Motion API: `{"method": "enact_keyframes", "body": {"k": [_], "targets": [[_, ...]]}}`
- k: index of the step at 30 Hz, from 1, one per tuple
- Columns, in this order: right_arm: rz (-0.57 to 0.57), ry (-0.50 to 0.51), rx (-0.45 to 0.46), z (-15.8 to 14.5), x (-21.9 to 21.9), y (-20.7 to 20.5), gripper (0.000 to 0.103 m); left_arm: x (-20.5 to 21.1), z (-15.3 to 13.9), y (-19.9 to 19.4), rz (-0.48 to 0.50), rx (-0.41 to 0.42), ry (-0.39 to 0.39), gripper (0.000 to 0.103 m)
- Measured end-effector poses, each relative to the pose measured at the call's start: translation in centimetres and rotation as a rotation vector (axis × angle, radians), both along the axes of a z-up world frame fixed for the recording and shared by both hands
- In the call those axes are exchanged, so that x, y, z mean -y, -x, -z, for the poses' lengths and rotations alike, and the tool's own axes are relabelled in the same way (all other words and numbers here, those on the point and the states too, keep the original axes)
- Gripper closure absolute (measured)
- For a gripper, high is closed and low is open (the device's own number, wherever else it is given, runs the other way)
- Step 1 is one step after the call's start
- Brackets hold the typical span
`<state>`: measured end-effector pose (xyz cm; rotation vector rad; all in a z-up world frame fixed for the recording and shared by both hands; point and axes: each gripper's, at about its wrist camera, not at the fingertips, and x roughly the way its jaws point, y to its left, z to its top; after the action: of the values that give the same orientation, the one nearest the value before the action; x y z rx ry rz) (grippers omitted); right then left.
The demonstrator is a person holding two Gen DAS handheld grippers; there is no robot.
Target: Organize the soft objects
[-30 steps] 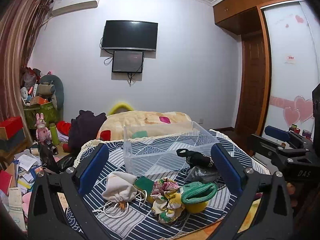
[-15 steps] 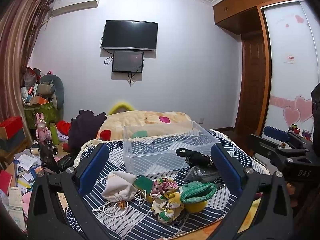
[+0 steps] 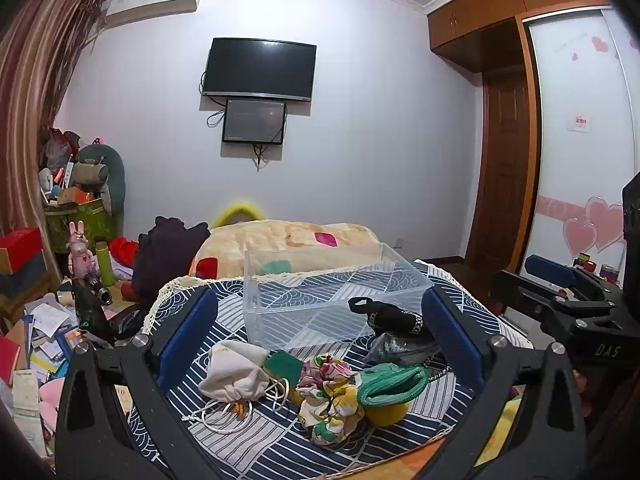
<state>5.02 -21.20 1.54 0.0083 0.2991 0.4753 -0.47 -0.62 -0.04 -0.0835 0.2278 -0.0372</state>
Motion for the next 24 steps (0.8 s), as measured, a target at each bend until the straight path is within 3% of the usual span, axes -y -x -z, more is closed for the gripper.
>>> {"method": "enact_keyframes", "body": {"k": [24], "targets": [[0.002,-0.018,-0.003,0.00,0.58,-0.21,0.000,-0.14,-0.06,0.13,0.040,0.004,0.004,0.000]]}}
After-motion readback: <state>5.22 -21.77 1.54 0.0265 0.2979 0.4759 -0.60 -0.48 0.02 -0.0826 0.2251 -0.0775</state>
